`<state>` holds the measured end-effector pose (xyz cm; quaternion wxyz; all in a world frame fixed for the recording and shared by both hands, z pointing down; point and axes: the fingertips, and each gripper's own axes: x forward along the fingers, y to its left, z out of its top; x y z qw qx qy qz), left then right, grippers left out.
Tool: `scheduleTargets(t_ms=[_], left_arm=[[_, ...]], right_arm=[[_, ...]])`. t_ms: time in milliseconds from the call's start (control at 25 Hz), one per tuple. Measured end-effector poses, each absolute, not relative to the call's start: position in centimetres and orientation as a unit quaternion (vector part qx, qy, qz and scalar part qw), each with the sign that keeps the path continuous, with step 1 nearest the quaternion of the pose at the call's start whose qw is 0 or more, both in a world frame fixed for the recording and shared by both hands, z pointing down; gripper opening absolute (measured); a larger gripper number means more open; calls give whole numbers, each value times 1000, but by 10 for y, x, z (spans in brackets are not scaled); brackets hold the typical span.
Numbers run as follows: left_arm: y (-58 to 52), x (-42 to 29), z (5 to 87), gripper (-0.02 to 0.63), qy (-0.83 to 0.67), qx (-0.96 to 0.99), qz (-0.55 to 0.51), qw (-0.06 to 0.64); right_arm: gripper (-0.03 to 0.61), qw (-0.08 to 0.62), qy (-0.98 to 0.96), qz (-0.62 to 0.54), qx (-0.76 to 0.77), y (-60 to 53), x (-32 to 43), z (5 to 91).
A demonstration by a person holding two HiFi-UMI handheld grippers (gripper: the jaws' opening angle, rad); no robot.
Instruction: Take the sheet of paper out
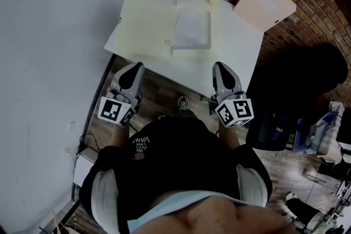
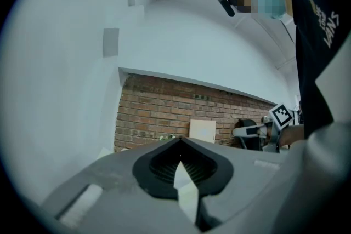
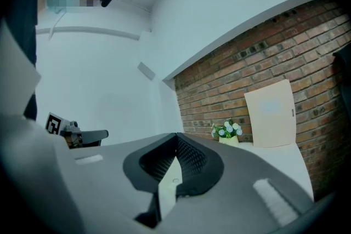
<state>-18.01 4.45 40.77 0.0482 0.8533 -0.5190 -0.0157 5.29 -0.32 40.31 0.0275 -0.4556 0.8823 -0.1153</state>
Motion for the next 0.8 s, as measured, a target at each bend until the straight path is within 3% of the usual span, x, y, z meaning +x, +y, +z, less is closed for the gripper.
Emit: scheduleTargets(t_ms=[800], left_arm=[[-49, -112, 411, 0, -545, 837, -17, 50]], right_arm=[[2, 22, 911, -125, -394, -101, 97, 413]])
